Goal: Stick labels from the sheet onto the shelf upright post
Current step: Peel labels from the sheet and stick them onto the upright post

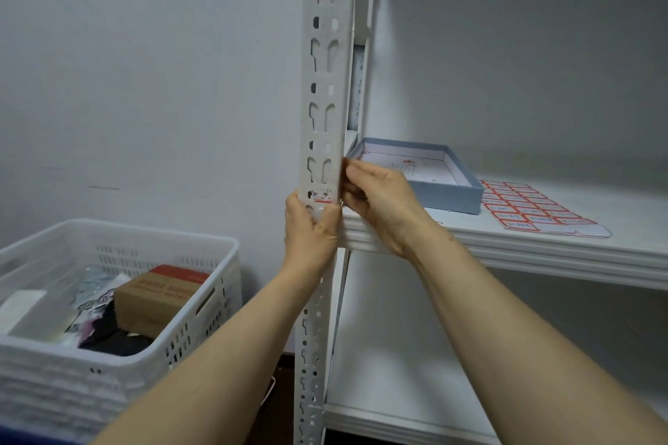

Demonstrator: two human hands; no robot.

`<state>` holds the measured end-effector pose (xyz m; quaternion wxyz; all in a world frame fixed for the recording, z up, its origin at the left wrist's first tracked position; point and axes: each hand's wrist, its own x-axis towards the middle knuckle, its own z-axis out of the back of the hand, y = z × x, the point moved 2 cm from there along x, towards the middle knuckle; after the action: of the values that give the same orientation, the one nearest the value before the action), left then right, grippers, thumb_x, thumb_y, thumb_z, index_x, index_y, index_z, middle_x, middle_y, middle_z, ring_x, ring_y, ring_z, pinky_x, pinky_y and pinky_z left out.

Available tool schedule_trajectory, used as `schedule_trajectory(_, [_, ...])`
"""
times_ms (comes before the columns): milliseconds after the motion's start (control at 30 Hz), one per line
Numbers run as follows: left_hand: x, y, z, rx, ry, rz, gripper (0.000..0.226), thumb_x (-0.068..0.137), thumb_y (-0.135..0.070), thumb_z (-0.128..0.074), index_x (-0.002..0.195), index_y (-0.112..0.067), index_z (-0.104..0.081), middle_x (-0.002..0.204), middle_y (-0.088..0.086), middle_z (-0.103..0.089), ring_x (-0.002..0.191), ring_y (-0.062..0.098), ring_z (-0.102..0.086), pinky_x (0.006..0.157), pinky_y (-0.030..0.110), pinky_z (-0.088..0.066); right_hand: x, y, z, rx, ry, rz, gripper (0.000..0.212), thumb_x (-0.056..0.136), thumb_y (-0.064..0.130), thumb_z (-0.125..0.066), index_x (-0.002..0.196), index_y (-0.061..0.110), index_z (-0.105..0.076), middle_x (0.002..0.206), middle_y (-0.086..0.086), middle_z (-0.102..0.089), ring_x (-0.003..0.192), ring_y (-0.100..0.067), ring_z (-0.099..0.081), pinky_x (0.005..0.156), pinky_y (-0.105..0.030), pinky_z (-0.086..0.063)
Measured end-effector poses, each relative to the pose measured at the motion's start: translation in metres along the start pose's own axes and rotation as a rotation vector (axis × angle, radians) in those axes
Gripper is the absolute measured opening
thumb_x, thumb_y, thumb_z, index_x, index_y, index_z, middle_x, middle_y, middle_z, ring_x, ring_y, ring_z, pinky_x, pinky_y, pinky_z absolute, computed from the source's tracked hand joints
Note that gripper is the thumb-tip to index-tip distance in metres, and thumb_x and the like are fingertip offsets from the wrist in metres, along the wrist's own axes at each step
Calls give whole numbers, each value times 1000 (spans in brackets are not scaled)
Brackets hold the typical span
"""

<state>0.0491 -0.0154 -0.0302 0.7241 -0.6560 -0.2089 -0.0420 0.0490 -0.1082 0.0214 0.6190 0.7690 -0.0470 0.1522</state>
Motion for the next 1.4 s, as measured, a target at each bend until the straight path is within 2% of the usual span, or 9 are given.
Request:
schedule_trajectory(167, [0,6,2,11,56,-28,76,62,-51,-49,124,-9,-37,121,9,-53,111,23,-53,98,41,-44,-1,1,-1,1,-10,0,27,98,3,-39,105,6,-65,85,1,-69,75,-5,-65,86,-22,-52])
schedule_trajectory(267, [3,6,4,-52,89,-28,57,76,-36,-53,124,-10,-38,123,9,-52,111,18,-52,95,31,-44,-2,2,-1,-21,-9,2,28,98,3,-39,99,11,-66,88,0,-69,81,-9,-65,94,-29,-50])
schedule_trajectory(367, [6,8,4,-112,85,-5,16,93,-22,-54,106,-21,-45,107,-2,-57,93,5,-55,77,12,-43,-3,2,-2,-28,-9,11,30,98,2,-39,97,14,-66,88,-1,-69,83,-12,-65,91,-26,-52])
schedule_trajectory(533, [9,7,2,-144,45,-4,17,95,-21,-52,109,-15,-45,95,-10,-56,88,2,-54,70,4,-42,-3,2,-2,-34,9,25,32,96,-1,-39,94,15,-66,89,-2,-70,78,-9,-67,79,-18,-55])
schedule_trajectory(700, [12,11,1,-99,18,-32,34,94,-19,-51,124,-5,-43,117,8,-56,102,16,-52,84,24,-38,0,0,0,-32,0,28,29,96,-1,-41,101,12,-66,85,1,-70,73,-5,-66,80,-17,-54])
schedule_trajectory(900, [13,12,2,-76,17,-62,35,95,-19,-50,124,-2,-43,115,8,-55,100,16,-51,83,23,-37,0,-1,-1,-66,-2,33,33,95,-2,-39,97,16,-66,94,-4,-69,84,-12,-65,88,-23,-53])
schedule_trajectory(1100, [14,12,3,-75,24,-81,34,95,-18,-49,124,-2,-42,112,7,-55,98,15,-51,77,20,-40,-2,-1,-2,-90,-15,39,37,94,-5,-37,93,18,-66,91,-3,-69,108,-29,-63,101,-37,-46])
schedule_trajectory(1267, [13,11,3,-52,17,-86,35,95,-18,-49,125,-1,-42,109,5,-53,96,13,-50,71,10,-38,-1,-1,-1,-108,-14,51,41,93,-7,-35,87,19,-67,89,-2,-69,100,-25,-63,103,-42,-43])
schedule_trajectory(1400, [13,11,3,-48,34,-85,36,95,-19,-47,126,-1,-40,112,6,-53,99,14,-49,81,22,-37,1,-4,0,-102,-14,48,44,91,-9,-33,89,18,-67,96,-7,-69,118,-40,-51,105,-45,-41])
